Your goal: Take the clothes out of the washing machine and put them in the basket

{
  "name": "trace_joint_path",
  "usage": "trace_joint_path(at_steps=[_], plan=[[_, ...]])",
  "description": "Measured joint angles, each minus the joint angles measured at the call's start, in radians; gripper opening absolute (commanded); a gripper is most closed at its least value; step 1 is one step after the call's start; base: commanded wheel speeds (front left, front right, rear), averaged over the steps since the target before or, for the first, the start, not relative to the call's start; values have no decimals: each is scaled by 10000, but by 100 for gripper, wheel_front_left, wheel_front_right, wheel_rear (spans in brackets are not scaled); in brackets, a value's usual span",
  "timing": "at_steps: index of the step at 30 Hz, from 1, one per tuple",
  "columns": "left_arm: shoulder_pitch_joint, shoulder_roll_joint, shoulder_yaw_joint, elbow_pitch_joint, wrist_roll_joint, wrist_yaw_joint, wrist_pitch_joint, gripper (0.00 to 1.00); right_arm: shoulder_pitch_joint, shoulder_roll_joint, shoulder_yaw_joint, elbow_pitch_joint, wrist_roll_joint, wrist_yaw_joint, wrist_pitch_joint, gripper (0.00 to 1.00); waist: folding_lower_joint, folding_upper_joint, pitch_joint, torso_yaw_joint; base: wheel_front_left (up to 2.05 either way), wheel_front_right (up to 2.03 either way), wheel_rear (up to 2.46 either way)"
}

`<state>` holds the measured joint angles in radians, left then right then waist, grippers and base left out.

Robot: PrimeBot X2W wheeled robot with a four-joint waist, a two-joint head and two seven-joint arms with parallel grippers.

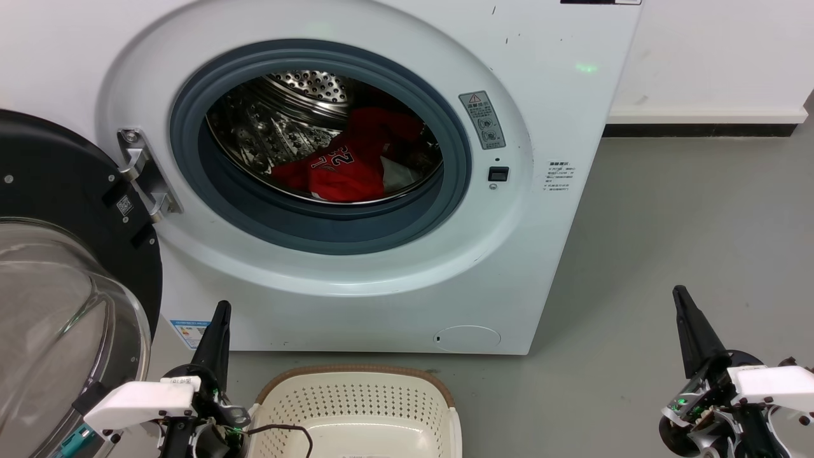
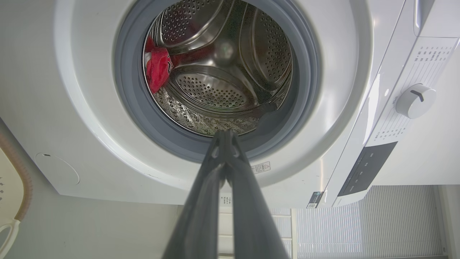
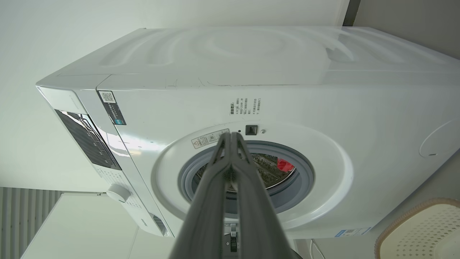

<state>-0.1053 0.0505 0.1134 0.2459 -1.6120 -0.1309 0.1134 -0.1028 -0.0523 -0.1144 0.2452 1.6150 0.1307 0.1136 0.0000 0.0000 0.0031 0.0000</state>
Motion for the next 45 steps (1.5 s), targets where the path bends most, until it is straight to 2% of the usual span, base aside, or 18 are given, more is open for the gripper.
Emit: trace_joint_path(at_steps=[28,29,39,45], plan=[[0,0,0,0,0,0,-2,0,0,0,0,0,0,0,0,0,0,0,0,0,0,0,0],[16,-2,-6,31,2,0,-6,100,17,2,2,23,4,2,0,100,0,0,0,0,0,0,0],[148,-31,-604,171,59,4,-491,100,283,17,148,-102,-372,0,-493,100,0,0,16,-1,0,0,0],[-38,-29,-848,23,518,4,-767,100,317,21,163,-274,-1204,0,-775,100,0,0,25,6,0,0,0]])
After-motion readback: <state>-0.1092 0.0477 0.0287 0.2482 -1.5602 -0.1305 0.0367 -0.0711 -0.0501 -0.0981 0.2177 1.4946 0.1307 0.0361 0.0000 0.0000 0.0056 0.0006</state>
